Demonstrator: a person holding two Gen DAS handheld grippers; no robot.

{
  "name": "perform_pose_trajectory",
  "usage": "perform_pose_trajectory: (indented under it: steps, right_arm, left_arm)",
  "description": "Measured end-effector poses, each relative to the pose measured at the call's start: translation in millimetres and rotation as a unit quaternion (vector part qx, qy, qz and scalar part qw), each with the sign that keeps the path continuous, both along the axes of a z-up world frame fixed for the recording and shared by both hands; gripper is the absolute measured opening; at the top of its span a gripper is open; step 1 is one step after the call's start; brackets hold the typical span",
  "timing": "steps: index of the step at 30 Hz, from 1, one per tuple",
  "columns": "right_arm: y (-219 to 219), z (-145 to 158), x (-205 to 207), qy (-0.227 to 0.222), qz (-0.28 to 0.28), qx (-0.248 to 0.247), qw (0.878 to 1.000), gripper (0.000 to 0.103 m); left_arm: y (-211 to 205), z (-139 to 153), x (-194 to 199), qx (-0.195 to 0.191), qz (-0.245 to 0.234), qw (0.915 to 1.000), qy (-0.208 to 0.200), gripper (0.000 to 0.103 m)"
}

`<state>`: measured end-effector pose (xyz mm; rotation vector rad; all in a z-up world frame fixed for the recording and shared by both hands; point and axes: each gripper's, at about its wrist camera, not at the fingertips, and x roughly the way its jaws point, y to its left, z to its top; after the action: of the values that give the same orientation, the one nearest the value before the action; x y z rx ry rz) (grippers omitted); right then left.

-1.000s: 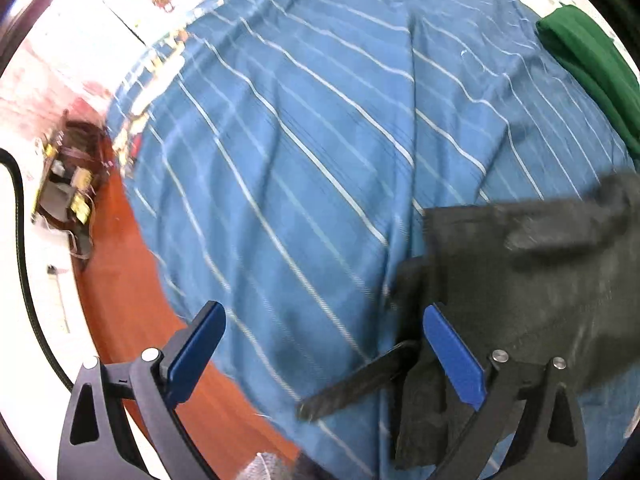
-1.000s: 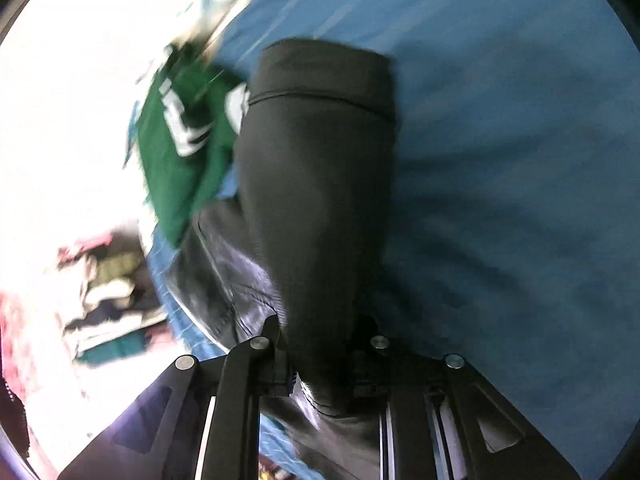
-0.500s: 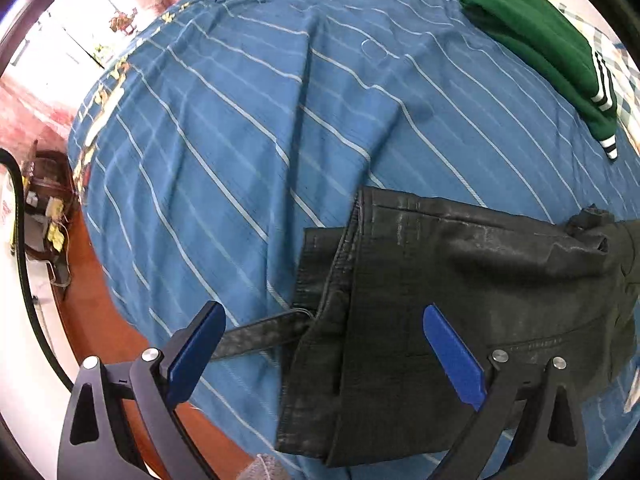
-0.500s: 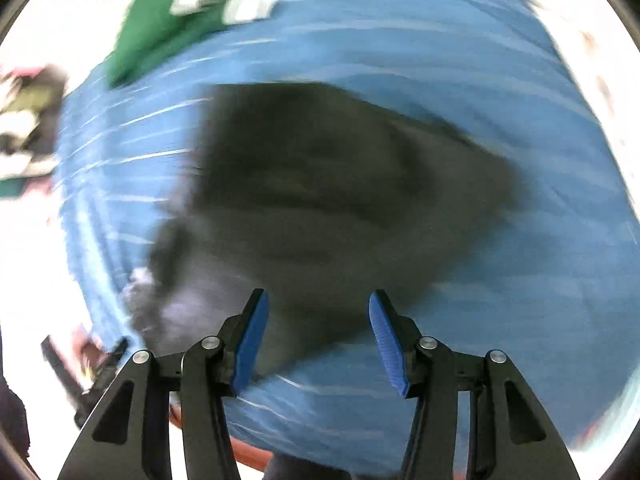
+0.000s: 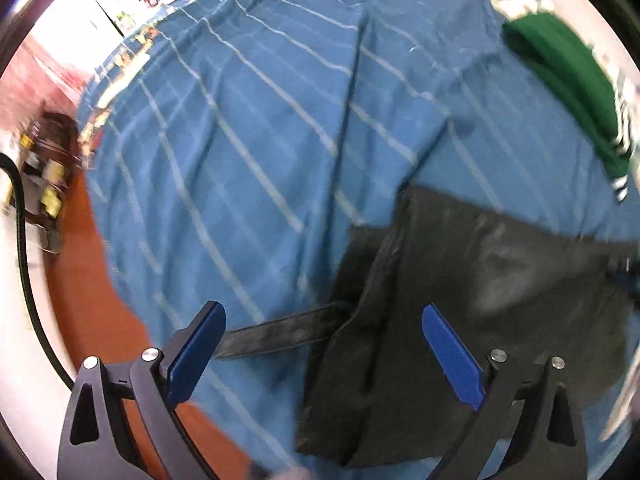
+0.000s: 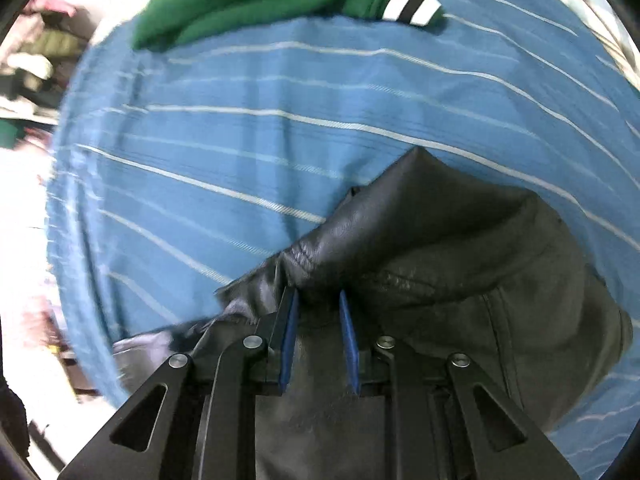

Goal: Fold large clothes
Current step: 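Grasp the jacket hem with the right gripper while the left gripper grasps it too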

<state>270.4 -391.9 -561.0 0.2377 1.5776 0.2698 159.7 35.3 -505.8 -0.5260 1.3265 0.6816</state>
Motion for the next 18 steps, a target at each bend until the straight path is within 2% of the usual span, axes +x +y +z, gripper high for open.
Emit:
perform_pose_trajectory:
  steps: [4, 7, 8, 9, 10, 11, 12, 13, 14, 16, 18]
  right_arm:
    - [-40.3, 23.4, -28.8, 0.008, -0.012, 0.042, 0.999, 0.024]
    - [-66.6, 26.8, -51.4, 0.021, -0.017, 0.049, 0.998, 0.024]
    - [-70.4, 25.9, -56.9, 0.028, -0.018, 0.046, 0.998, 0.024]
    - [-64.2, 19.1, -57.9, 0.032, -0.020, 0.044, 0.998, 0.024]
    - [-70.1, 17.0, -63.1, 0.037, -0.025, 0.048, 0.998, 0.024]
    - [-74.1, 15.0, -66.4, 0.042, -0.027, 0.052, 0.997, 0.024]
    - [-74.1, 12.4, -69.4, 0.047, -0.029, 0.053, 0.997, 0.024]
    - [-72.7, 12.1, -71.8, 0.048, -0.031, 0.058, 0.997, 0.024]
    - [-67.3, 11.9, -72.7, 0.046, -0.027, 0.062, 0.997, 0.024]
    - [-55.8, 17.5, -74.7, 0.036, -0.013, 0.079, 0.996, 0.024]
    - [-38.7, 21.2, -74.9, 0.028, 0.008, 0.103, 0.994, 0.024]
  left_arm:
    - [12.8, -24.3, 22.9, -0.073, 0.013, 0.9965, -0.039, 0.099]
    - [17.3, -39.4, 43.6, -0.091, 0.007, 0.9939, -0.062, 0.099]
    - [16.5, -42.6, 51.9, -0.081, -0.005, 0.9948, -0.062, 0.093]
    - [12.8, -46.1, 60.6, -0.053, -0.020, 0.9973, -0.047, 0.084]
    - [10.8, -48.9, 65.9, -0.033, -0.033, 0.9984, -0.031, 0.065]
    - [9.5, -51.1, 69.2, -0.015, -0.042, 0.9988, -0.018, 0.035]
    - [10.9, -48.9, 67.1, 0.010, -0.039, 0.9991, -0.008, 0.027]
    - [14.0, -45.1, 63.1, 0.017, -0.033, 0.9993, -0.011, 0.006]
    - [18.5, -40.5, 57.0, 0.027, -0.023, 0.9993, -0.010, 0.007]
    - [29.4, -35.0, 40.9, 0.006, -0.003, 0.9996, -0.027, 0.007]
    - [31.0, -32.4, 30.5, -0.006, -0.001, 0.9996, -0.029, 0.007]
